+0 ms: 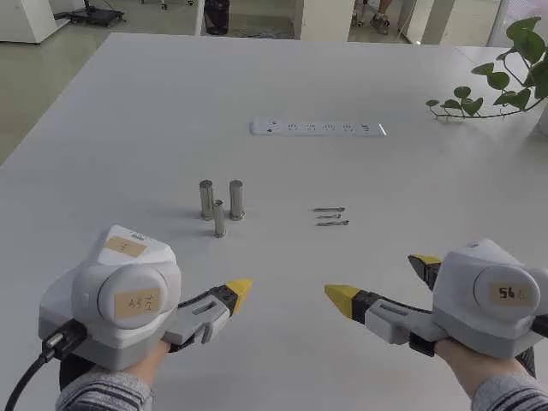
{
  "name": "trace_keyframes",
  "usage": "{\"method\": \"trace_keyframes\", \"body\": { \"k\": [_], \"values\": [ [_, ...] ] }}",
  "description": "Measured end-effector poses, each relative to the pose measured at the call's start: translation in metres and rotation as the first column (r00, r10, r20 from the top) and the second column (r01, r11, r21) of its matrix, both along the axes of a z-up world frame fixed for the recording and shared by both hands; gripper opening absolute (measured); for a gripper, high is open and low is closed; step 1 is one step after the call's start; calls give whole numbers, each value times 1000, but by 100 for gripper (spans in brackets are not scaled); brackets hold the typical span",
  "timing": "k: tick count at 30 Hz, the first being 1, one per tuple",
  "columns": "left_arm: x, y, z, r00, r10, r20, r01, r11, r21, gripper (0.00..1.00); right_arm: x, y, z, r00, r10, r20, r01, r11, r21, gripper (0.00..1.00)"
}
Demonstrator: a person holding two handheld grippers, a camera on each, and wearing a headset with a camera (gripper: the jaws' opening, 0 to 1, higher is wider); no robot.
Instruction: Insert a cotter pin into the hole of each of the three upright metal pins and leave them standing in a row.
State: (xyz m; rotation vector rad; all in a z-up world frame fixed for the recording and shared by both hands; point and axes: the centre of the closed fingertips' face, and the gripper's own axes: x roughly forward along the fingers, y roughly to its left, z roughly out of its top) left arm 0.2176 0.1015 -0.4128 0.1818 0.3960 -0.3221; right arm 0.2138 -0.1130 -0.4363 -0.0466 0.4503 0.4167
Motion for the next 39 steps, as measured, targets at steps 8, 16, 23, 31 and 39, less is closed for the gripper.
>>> {"method": "trace_keyframes", "body": {
  "k": [8,16,23,31,39],
  "values": [
    [0,0,-1,1000,-2,-5,2,1000,2,90,0,-1,0,1000,-3,-1,3,1000,-1,78],
    [-1,-1,-2,1000,-3,-11,3,1000,4,90,0,-2,0,1000,-7,-2,7,1000,-1,78],
    [0,0,-1,1000,0,-11,0,1000,-1,90,0,-2,-1,1000,-5,-3,5,1000,-5,78],
    [-1,-2,-3,1000,-7,-15,7,1000,7,90,0,-2,-1,1000,-7,-4,7,1000,-8,78],
    [-2,-3,-5,1000,-13,-24,13,1000,10,90,0,-3,1,1000,-7,1,7,1000,-5,78]
  ]
}}
